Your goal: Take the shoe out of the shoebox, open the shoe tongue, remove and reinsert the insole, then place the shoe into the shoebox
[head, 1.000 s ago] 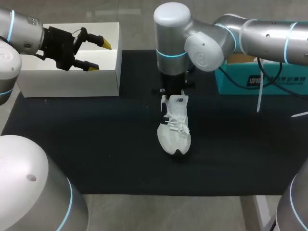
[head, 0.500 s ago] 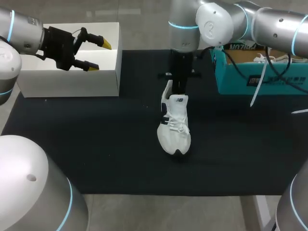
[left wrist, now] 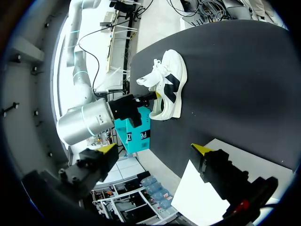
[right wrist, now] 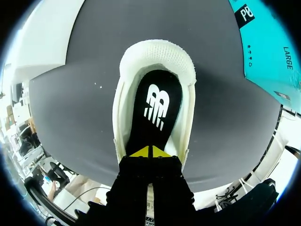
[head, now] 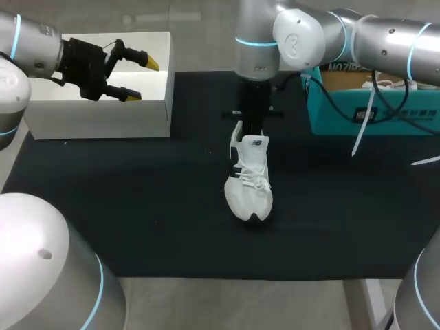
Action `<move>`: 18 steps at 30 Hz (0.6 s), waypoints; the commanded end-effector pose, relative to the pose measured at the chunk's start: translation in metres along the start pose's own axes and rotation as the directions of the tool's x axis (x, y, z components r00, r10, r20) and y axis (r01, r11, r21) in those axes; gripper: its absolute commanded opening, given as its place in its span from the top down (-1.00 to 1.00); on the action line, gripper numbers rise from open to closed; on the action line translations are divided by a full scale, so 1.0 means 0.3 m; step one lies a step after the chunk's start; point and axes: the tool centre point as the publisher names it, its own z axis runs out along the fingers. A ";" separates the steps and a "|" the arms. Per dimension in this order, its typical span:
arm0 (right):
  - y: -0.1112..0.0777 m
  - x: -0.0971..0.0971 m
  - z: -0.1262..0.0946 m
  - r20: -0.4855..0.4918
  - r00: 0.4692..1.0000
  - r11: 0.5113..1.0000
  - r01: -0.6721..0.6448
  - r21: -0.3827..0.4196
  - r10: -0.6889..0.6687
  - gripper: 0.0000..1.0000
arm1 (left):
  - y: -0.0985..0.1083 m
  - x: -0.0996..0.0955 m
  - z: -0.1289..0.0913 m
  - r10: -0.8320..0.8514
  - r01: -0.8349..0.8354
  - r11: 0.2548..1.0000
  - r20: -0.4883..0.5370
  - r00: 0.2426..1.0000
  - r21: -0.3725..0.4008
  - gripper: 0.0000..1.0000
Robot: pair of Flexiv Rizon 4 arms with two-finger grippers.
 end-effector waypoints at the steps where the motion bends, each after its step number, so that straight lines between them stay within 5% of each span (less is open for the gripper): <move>1: -0.003 0.010 -0.005 0.003 1.000 1.000 -0.004 0.001 0.004 0.37 | -0.001 -0.001 0.000 0.001 -0.001 1.000 -0.002 1.000 0.000 -1.00; 6: -0.019 0.005 -0.012 0.000 1.000 1.000 -0.015 0.008 0.015 0.01 | -0.001 -0.001 0.000 0.001 -0.001 1.000 -0.002 1.000 0.000 -1.00; 7: -0.021 0.004 -0.011 -0.001 1.000 1.000 -0.018 0.011 0.018 -0.29 | -0.001 -0.001 0.000 0.001 -0.001 1.000 -0.002 1.000 0.000 -1.00; 8: -0.022 0.003 -0.010 -0.001 1.000 1.000 -0.019 0.011 0.019 -0.83 | -0.001 -0.001 0.000 0.001 -0.001 1.000 -0.002 1.000 0.000 -1.00; 9: -0.022 0.003 -0.009 -0.003 1.000 1.000 -0.020 0.011 0.020 -1.00 | -0.001 -0.001 0.000 0.001 -0.001 1.000 -0.002 1.000 0.000 -1.00; 18: -0.016 0.005 -0.007 -0.016 1.000 1.000 -0.017 0.012 0.017 -1.00 | -0.001 -0.001 0.000 0.001 -0.001 1.000 -0.002 1.000 0.000 -1.00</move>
